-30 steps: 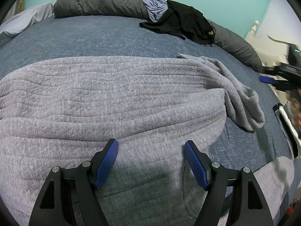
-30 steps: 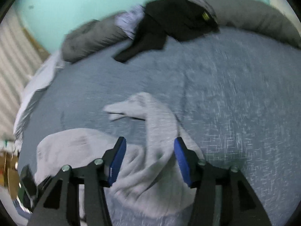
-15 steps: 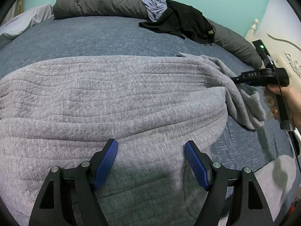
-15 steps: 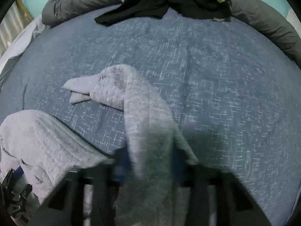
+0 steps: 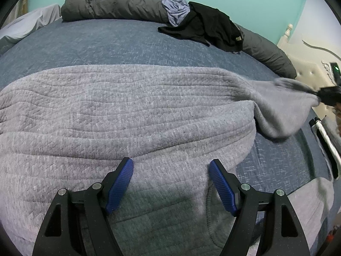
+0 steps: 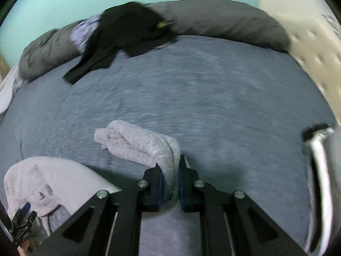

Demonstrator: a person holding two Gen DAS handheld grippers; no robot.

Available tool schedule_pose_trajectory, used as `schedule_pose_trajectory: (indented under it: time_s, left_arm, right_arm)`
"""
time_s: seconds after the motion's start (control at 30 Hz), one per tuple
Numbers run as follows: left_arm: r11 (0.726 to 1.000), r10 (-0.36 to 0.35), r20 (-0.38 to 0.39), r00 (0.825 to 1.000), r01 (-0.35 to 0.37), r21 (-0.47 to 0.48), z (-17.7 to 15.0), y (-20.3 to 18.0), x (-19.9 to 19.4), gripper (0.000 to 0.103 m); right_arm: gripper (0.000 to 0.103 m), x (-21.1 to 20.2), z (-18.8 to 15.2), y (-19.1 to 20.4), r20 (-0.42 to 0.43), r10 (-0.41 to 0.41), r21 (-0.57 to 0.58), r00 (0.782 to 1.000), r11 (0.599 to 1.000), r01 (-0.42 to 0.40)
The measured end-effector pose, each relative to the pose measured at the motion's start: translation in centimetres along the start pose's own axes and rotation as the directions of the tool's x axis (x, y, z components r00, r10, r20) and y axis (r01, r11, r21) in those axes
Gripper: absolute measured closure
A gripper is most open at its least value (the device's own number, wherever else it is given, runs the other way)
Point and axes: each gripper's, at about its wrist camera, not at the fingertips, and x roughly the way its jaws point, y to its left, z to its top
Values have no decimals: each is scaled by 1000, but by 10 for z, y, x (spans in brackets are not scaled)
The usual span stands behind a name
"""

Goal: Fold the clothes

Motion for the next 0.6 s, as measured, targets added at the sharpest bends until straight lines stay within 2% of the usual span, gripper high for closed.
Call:
schedule_pose_trajectory:
  time_s: [0.13,0.2,0.27,0.37,0.43,0.5,0.53,0.57,0.6]
  left_arm:
    - [1000,5,-1,1000,-5,4,1,-1,1,25]
    - [1000,6,-1,1000,-6,5,1,-1,2,25]
    - [1000,4,-2,1000,-4,3,1,0,2,25]
    - [1000,4,-2,1000,-4,2,2,1,2,25]
    - [1000,8,-3,1000,-8,6,3,1,2,25]
    - [1000,10,-3,1000,-10,8,4,0,2,25]
    - [1000,9,-3,1000,-9,7,4,0,2,25]
    - [1000,7,-3,1000,-7,6,4,1,2,25]
    - [1000,6,-4,1000,-6,6,5,1,2,25]
  right_arm:
    - [92,-21,-7,-40,-34,-76,62,996,995,78]
    - [92,-22,-12,-47,-95,-126,69,987,989,133]
    - [91,-17,-17,-45,-157,-125,70,980,988,138]
    - [88,4,-26,-23,-267,-35,33,963,998,46]
    - [86,13,-31,-9,-296,32,44,955,999,-19]
    - [72,17,-31,3,-277,187,95,942,981,-167]
    - [70,15,-30,6,-253,245,106,936,968,-225]
    - [69,10,-26,9,-208,280,97,937,959,-265]
    - [69,7,-23,9,-182,267,80,946,963,-257]
